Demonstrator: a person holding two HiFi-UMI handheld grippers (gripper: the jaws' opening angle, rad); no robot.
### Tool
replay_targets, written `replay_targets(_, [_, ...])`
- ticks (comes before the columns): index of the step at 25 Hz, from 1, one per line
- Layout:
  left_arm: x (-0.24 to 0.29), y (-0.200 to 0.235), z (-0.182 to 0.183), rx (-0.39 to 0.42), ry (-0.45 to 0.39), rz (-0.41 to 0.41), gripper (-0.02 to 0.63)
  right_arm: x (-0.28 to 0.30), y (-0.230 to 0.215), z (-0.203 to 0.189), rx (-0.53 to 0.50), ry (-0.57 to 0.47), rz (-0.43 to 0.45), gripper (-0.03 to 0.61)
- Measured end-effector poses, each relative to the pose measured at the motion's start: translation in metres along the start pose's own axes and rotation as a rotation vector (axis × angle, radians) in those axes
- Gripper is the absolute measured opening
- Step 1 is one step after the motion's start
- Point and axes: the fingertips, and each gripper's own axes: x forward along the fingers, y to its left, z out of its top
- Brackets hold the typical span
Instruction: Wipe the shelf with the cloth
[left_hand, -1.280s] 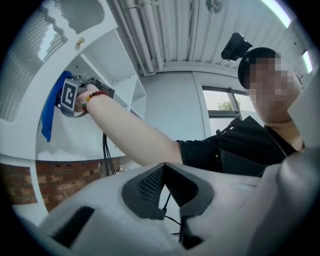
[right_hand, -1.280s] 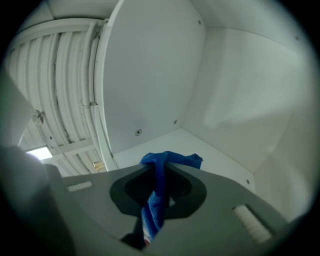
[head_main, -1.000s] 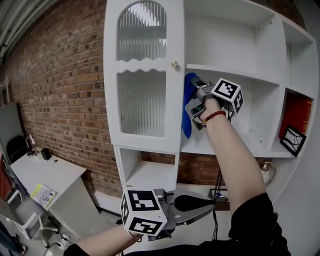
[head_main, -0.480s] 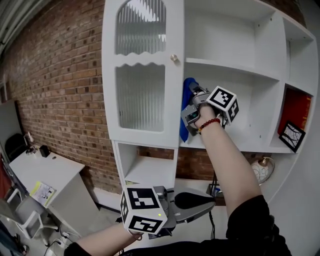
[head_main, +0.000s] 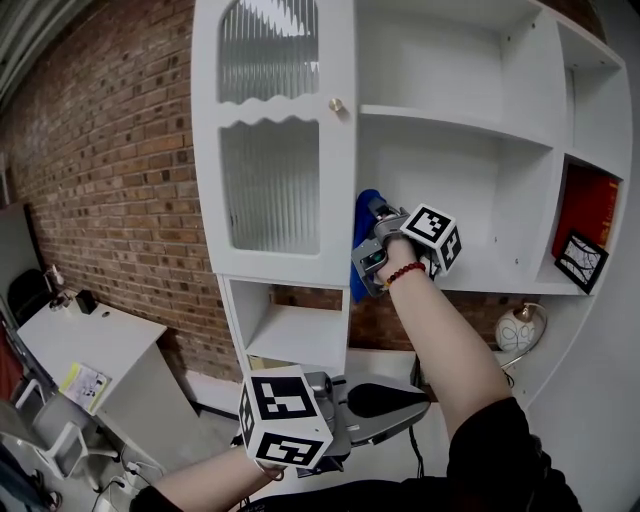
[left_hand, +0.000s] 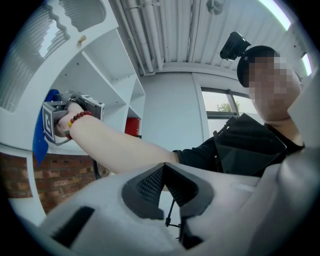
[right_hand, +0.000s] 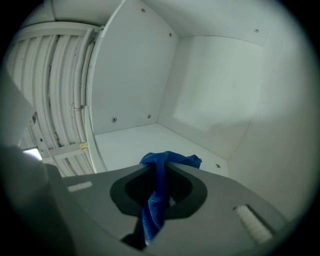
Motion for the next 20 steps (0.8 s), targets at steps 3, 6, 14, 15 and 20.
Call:
replay_targets(3, [0.000,-0.002,-0.002,-0.003,0.002,0.001,0.005,-0.006,-0.021,-0.008,0.054,0.000,-0.044,0.017])
replay_targets(6, [0.001,-0.003,-0.004,-0.006,0.008,0.003,0.003,-0.011,-0.035,-0.013,0.103,-0.005,-0.062,0.017])
replay_targets(14, [-0.002,-0.004,-0.001,0.005,0.004,0.017,0.003,0.011,0.026,0.018,0.069,0.034,0.053,0.017])
replay_targets(15, [-0.004,-0.002,-0.001,0.004,0.001,0.024,0.003,0.015,0.046,0.027,0.040,0.028,0.099,0.017])
replay_targets(20, [-0.012,0.006,-0.003,0.000,0.004,0.056,0.005,0.030,0.127,0.055,-0.154,0.003,0.234,0.017])
